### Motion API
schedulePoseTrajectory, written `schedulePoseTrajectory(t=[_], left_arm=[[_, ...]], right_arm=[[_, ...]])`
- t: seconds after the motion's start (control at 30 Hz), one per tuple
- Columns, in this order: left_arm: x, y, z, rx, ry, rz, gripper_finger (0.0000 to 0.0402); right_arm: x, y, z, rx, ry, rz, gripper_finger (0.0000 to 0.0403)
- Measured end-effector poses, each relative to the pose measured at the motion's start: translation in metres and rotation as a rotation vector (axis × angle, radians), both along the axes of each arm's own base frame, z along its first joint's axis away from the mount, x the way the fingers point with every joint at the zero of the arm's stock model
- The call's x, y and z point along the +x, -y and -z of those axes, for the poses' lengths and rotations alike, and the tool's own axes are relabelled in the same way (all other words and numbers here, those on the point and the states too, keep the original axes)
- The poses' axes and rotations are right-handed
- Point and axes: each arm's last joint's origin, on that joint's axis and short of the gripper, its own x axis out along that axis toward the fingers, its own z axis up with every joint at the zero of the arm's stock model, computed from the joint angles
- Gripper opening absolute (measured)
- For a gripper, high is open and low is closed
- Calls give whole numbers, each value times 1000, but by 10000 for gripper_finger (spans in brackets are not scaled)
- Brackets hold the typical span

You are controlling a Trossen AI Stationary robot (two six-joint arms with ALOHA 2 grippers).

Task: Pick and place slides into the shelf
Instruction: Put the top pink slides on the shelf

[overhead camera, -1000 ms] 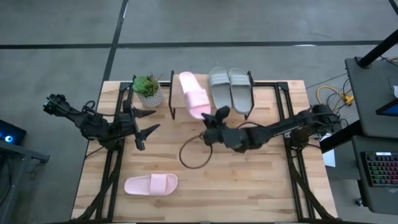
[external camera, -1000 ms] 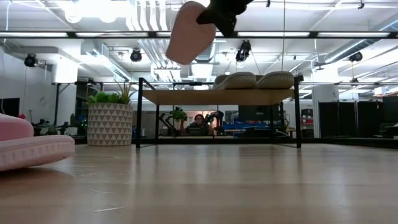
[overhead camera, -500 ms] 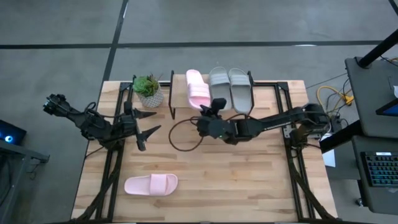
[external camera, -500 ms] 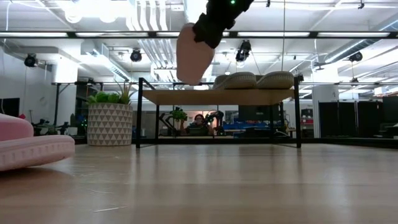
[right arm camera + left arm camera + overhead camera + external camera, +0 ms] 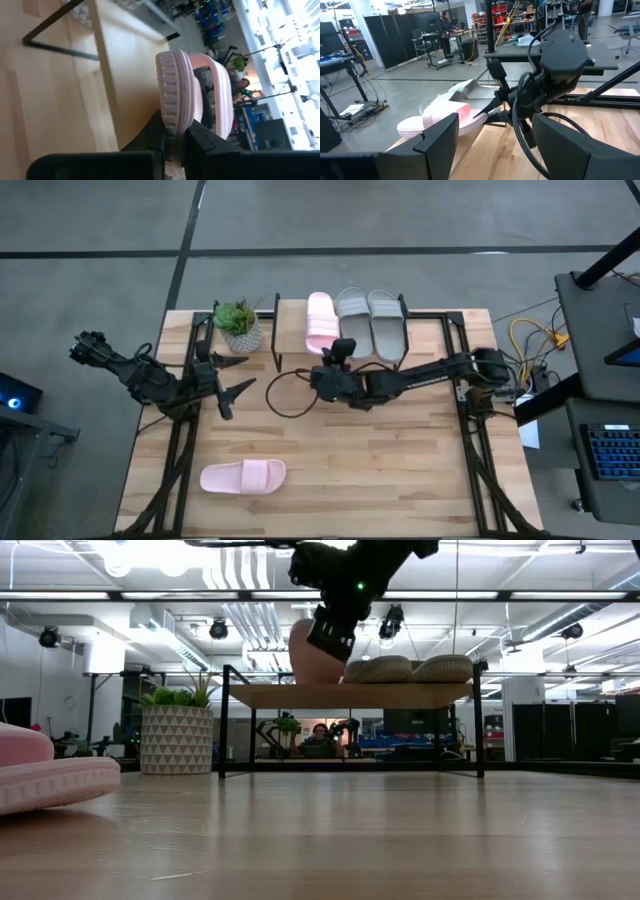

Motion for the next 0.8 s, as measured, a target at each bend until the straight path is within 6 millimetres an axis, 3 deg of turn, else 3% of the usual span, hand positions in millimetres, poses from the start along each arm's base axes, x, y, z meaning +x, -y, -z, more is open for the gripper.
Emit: schedulePoseTrajectory(t=[0.6,0.8], left_arm=[[0,0,4,-2,-31,-1,238],[0,0,5,-1,-36,-1,238]], right_arm=[[-4,4,7,45,-79,-26,23],[-5,4,8,52,-92,-27,54]])
